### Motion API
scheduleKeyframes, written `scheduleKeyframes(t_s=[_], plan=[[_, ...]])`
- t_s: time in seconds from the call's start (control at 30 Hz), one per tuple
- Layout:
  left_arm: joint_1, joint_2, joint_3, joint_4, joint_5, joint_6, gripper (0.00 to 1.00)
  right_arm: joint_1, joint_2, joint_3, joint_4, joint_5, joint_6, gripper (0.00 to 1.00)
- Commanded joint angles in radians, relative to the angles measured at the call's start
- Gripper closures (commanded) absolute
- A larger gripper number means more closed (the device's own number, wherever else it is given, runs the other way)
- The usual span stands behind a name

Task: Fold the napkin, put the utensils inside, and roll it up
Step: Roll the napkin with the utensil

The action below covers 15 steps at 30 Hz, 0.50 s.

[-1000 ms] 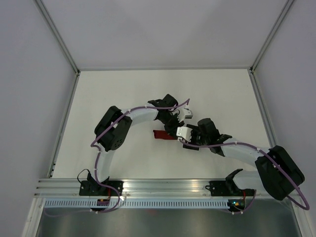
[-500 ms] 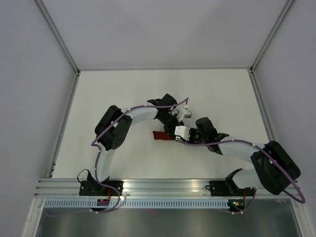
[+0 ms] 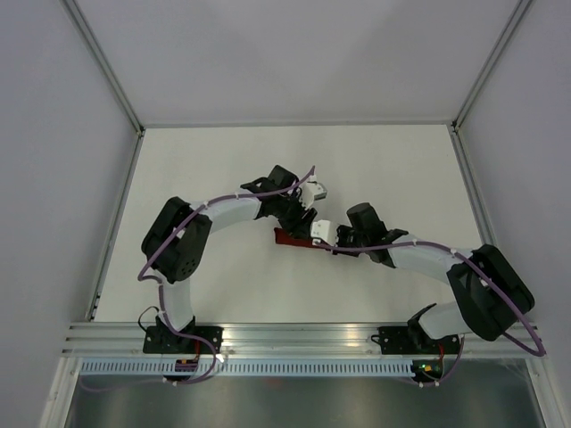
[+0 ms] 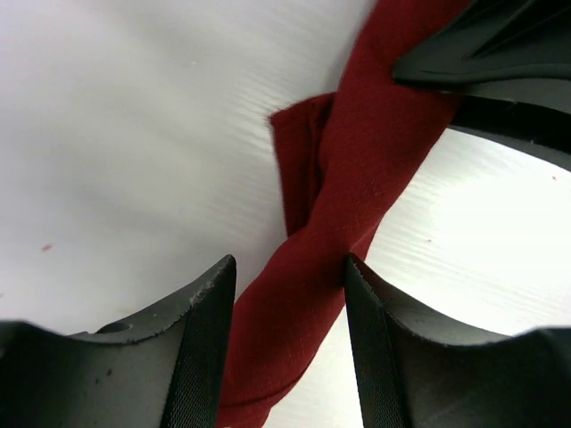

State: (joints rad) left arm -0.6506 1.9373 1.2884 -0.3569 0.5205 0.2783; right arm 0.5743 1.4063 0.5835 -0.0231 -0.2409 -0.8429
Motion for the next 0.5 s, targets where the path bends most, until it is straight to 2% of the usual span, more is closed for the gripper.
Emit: scheduleKeyframes(t_s=[0.0,0.03,0.23,0.43,0.47], plan=[[0.020,-0.113,-0.067,0.230,-0.160,-0.076,0.43,0.002,0.040,0.053,-0.133,-0.041,0.005,0.79],[0.022,-0.133,-0.117,0.274,-0.233,-0.094,0.43,0.002,0.049,0.077,-0.153,-0.050,0.004,0.79],[0.037,-0.325,-0.340,0.689,-0.397,-0.194,0.40,-0.028,0.143,0.185,-0.291,-0.126,-0.012,0.79],[0.037,-0.438,-0.487,0.889,-0.456,-0.251,0.40,-0.083,0.275,0.369,-0.461,-0.185,-0.053,0.80],[0.035,-0.455,-0.544,0.982,-0.467,-0.257,0.40,-0.088,0.293,0.392,-0.507,-0.190,-0.061,0.80]])
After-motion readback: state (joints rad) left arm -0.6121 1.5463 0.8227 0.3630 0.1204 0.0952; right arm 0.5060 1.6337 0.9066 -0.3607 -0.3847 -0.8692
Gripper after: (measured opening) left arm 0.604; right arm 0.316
